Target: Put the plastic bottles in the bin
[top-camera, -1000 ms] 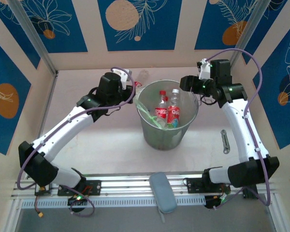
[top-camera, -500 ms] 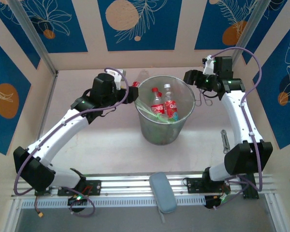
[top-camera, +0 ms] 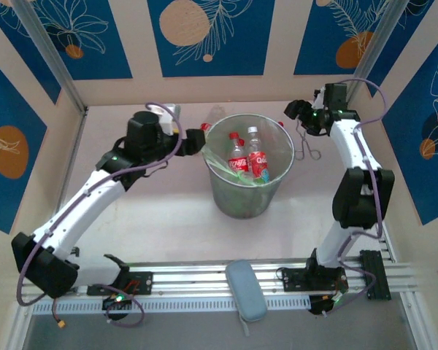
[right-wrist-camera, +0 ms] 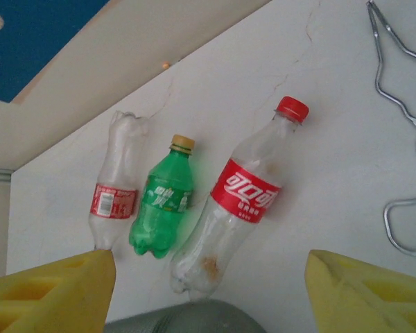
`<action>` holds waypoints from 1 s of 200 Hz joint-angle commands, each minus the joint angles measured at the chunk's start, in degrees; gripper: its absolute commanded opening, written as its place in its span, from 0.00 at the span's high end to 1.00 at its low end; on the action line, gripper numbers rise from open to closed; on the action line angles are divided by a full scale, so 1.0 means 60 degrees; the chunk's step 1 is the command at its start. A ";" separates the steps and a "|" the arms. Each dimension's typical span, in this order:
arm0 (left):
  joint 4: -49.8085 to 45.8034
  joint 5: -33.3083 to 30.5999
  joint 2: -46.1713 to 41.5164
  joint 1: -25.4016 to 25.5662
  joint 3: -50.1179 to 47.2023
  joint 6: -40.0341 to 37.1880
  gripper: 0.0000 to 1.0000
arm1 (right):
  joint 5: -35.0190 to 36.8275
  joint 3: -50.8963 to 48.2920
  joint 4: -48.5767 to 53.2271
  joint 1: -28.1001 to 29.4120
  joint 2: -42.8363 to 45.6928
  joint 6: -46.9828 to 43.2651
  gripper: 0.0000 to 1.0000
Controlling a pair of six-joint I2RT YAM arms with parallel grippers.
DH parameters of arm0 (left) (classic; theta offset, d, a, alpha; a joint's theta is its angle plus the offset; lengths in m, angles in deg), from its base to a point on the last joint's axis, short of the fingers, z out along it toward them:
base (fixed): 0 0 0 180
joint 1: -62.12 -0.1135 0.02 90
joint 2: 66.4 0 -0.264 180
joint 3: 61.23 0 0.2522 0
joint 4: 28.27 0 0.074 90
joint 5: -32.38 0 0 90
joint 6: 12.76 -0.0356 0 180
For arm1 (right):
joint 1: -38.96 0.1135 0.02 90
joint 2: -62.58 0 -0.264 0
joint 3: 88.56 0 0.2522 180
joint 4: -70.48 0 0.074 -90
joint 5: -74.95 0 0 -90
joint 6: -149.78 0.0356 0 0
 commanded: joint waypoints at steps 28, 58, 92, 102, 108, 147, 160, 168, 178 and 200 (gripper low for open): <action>-0.0341 0.0935 -0.1345 -0.2323 -0.0817 0.0466 0.10 | -0.0068 0.1385 -0.0538 0.0445 -0.2163 0.0421 0.20; -0.0602 0.1094 -0.1217 -0.3218 -0.1454 0.0352 0.09 | -0.0095 0.2475 -0.0345 0.0681 -0.3403 0.0436 0.13; -0.0444 0.0790 -0.0645 -0.3342 -0.1694 0.0216 0.10 | 0.0196 0.3621 0.0229 0.1040 -0.4466 0.0470 0.01; -0.0324 0.0847 -0.0532 -0.3345 -0.1729 0.0272 0.10 | 0.0345 0.3984 0.0539 0.1131 -0.4769 0.0562 0.00; -0.0300 0.0811 -0.0468 -0.3331 -0.1725 0.0289 0.10 | 0.0429 0.4193 0.0696 0.1179 -0.4968 0.0617 0.00; -0.0283 0.0552 -0.0099 -0.3275 -0.1728 0.0218 0.10 | 0.1319 0.5197 0.1826 0.1457 -0.5750 0.0877 0.00; -0.0298 0.0488 0.0156 -0.3219 -0.1683 0.0119 0.10 | 0.1542 0.5316 0.2005 0.1549 -0.5842 0.0889 0.00; -0.0180 0.0493 0.0308 -0.3200 -0.1721 0.0126 0.10 | 0.1614 0.5359 0.2099 0.1573 -0.5888 0.0877 0.00; 0.0021 0.0573 0.0481 -0.3171 -0.1793 0.0214 0.10 | 0.1775 0.5419 0.2238 0.1622 -0.5924 0.0800 0.00; 0.0445 0.0661 0.0763 -0.3042 -0.1934 0.0356 0.10 | 0.2071 0.5529 0.2627 0.1682 -0.5939 0.0467 0.01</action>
